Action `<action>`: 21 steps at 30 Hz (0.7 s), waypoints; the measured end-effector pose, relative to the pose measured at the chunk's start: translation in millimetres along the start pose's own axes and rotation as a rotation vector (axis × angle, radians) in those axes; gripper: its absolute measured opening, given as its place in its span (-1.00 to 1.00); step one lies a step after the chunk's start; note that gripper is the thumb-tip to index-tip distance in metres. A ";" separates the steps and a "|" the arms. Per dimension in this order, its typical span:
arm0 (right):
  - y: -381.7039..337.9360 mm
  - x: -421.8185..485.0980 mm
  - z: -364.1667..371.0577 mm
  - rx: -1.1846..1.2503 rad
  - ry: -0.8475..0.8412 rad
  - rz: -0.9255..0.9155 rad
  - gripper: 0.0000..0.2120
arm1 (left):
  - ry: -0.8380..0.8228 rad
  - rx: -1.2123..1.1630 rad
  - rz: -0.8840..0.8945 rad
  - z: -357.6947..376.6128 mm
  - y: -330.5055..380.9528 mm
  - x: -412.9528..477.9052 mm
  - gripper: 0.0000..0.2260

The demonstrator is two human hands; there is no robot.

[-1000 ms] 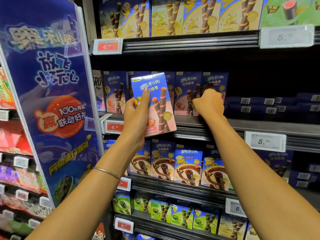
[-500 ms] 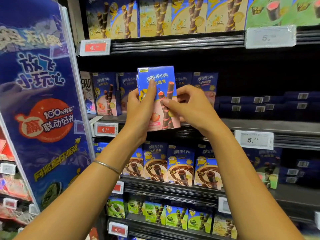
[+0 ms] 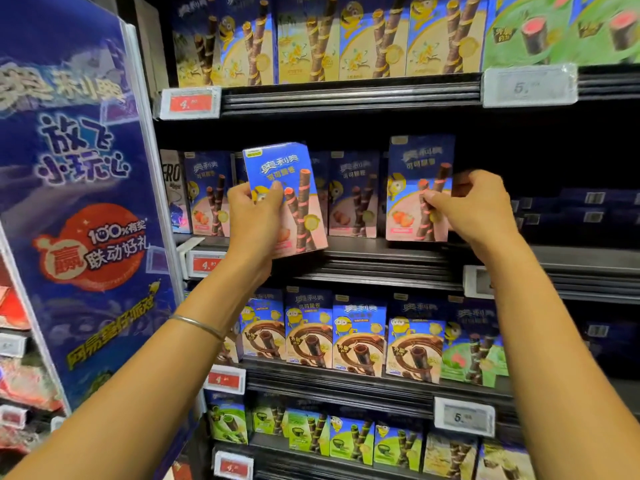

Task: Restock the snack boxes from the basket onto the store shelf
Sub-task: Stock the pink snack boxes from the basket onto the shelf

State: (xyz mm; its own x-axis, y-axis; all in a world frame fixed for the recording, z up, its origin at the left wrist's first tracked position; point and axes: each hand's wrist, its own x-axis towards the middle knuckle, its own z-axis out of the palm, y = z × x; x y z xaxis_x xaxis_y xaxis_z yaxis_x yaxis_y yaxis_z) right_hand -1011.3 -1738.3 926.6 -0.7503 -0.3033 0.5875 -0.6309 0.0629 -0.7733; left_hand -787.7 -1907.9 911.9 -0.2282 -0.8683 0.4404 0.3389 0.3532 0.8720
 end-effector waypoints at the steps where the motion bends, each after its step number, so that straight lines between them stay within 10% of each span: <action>1: 4.6 3.5 3.1 -0.050 0.023 0.006 -0.59 | 0.000 0.004 0.005 -1.2 -0.3 1.8 -0.66; 21: 16.7 20.4 47.4 -0.312 0.024 0.099 -0.78 | -0.023 -0.010 0.026 -12.3 -3.3 -0.4 -0.71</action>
State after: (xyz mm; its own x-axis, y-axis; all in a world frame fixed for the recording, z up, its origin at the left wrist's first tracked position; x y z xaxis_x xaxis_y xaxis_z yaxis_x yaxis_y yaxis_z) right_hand -1027.8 -1788.4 914.4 -0.8130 -0.2588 0.5215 -0.5821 0.3806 -0.7186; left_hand -777.5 -1913.1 906.2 -0.2400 -0.8504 0.4681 0.3546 0.3721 0.8578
